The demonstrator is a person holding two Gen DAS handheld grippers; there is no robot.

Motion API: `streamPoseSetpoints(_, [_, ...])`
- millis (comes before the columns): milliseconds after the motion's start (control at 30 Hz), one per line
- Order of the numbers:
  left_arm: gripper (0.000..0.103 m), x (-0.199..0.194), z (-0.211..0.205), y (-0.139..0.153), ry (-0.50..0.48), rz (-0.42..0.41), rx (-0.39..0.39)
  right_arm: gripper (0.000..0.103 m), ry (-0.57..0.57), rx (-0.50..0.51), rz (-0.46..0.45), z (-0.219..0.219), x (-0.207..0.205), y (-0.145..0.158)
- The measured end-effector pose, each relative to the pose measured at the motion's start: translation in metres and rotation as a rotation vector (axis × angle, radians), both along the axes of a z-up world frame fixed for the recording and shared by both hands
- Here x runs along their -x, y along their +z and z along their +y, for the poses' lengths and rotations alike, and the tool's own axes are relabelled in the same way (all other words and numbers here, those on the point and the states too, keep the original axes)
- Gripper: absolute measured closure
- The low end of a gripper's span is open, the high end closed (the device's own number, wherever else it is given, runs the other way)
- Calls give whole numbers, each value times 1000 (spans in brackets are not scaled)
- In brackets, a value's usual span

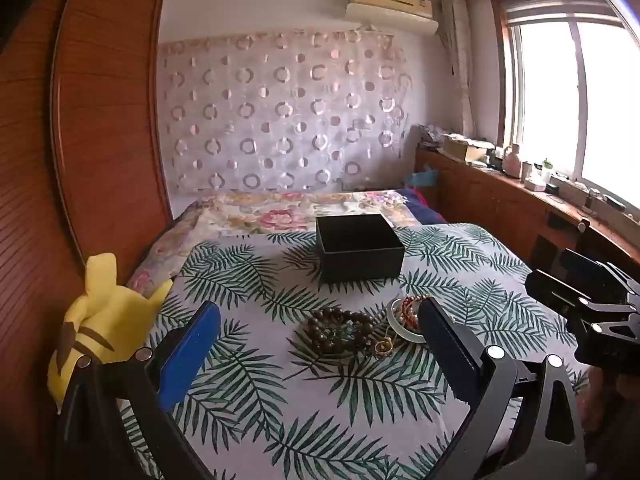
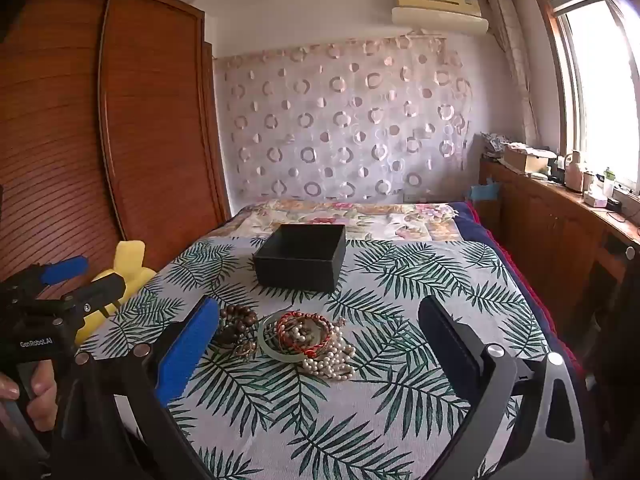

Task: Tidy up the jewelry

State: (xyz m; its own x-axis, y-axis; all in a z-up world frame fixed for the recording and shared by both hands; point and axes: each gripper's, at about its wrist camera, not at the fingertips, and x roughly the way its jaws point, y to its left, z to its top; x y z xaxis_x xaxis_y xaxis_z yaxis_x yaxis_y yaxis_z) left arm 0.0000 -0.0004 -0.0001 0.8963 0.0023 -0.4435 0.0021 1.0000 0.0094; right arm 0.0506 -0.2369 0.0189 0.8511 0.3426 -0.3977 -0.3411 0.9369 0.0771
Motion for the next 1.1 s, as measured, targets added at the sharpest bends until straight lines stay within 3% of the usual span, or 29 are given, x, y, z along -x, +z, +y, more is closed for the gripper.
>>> streamPoseSetpoints(1100, [8,3,-5,3,-11,-18,19,2,-5,-6,14,-3,-2,-5])
